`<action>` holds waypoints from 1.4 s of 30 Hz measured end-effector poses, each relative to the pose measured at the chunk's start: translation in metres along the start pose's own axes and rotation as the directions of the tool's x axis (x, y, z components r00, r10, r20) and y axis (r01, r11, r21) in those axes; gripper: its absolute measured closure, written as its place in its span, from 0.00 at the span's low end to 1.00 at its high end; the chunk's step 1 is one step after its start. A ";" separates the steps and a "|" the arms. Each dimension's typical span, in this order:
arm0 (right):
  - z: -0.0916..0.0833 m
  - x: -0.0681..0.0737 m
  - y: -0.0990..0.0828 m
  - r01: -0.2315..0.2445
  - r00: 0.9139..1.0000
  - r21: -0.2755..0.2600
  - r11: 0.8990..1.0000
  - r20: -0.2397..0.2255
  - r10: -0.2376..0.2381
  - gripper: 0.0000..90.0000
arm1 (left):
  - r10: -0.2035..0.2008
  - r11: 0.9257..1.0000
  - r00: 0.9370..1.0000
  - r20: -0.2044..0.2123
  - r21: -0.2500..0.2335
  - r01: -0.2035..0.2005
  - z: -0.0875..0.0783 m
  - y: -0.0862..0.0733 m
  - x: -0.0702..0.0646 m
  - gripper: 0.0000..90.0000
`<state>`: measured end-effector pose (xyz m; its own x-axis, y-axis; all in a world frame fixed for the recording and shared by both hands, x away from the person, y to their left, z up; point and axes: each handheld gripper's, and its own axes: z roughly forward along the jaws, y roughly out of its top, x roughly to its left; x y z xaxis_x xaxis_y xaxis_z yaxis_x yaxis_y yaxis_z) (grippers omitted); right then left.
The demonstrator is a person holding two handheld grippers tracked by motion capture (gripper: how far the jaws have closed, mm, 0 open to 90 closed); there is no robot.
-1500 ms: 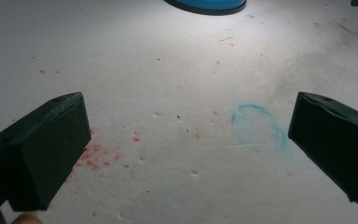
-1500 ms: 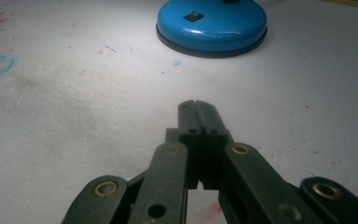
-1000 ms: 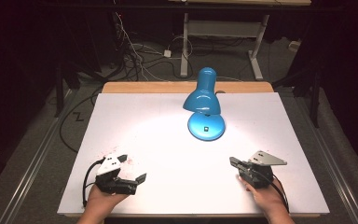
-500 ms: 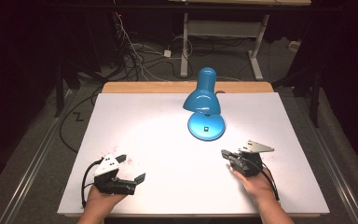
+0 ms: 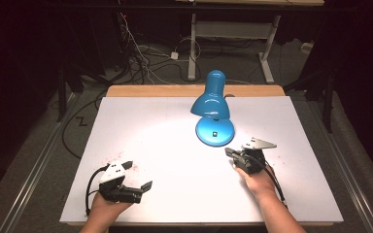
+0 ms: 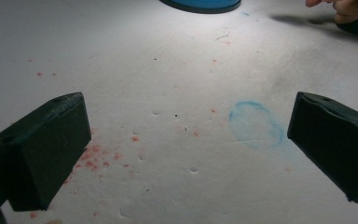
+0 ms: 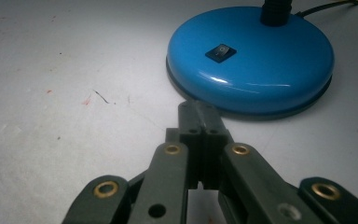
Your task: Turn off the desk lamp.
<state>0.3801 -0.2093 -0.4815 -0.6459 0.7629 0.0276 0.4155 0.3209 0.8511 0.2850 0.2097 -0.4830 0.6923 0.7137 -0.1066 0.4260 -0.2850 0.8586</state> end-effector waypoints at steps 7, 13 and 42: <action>0.011 -0.005 0.010 -0.005 1.000 -0.009 1.000 0.012 0.005 1.00 | -0.006 1.000 1.000 0.001 -0.010 0.006 -0.002 0.000 0.000 0.00; 0.019 -0.007 0.019 0.009 1.000 -0.027 1.000 0.016 -0.008 1.00 | -0.001 1.000 1.000 0.009 -0.009 0.001 -0.002 0.000 0.000 0.00; 0.056 -0.021 0.047 -0.054 0.998 -0.042 0.998 0.009 0.054 1.00 | -0.021 1.000 1.000 0.007 -0.017 0.021 -0.002 -0.001 0.003 0.00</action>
<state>0.4490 -0.1795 -0.4714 -0.6166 0.7843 0.0691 0.4222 0.2554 0.8698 0.2857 0.2137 -0.4827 0.6874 0.7149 -0.1282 0.4306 -0.2590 0.8646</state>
